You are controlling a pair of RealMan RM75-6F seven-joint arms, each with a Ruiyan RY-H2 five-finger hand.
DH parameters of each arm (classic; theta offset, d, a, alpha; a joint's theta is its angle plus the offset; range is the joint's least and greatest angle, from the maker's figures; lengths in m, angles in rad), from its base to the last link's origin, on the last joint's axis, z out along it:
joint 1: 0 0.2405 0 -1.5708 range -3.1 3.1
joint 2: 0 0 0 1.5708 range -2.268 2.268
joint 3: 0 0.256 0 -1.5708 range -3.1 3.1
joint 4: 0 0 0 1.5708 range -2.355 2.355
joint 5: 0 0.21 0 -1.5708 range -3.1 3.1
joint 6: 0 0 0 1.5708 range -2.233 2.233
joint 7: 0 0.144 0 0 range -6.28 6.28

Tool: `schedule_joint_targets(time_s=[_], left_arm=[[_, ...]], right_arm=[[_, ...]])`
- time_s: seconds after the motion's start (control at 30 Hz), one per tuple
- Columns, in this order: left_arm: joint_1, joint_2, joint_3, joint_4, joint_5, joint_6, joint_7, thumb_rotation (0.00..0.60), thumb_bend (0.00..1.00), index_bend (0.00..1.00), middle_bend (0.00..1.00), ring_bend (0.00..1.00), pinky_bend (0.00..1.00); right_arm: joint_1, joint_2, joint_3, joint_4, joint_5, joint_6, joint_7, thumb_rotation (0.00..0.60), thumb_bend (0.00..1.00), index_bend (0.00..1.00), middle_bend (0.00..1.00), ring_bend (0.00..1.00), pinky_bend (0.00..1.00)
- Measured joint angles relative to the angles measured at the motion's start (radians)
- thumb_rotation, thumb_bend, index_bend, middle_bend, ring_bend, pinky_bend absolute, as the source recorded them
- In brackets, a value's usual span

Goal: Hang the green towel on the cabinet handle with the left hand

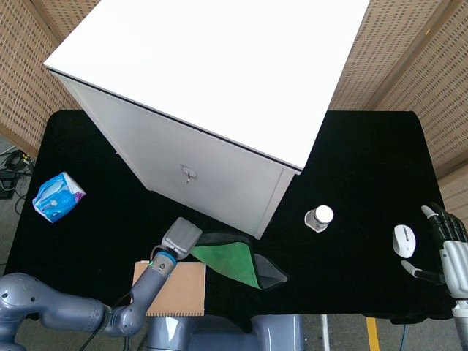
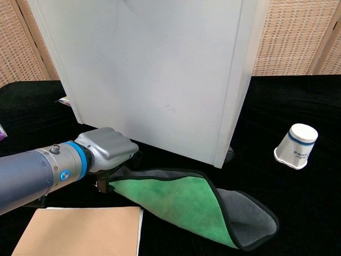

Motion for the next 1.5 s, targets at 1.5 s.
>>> schedule_joint_targets(time_s=[1.5], left_arm=[[0.173, 0.444, 0.123, -0.270, 1.015, 0.319, -0.336, 0.600, 0.45, 0.61, 0.80, 0.58, 0.51]], right_arm=[[-0.002, -0.006, 0.000, -0.008, 0.000, 0.007, -0.022, 0.600, 0.07, 0.00, 0.00, 0.00, 0.00]])
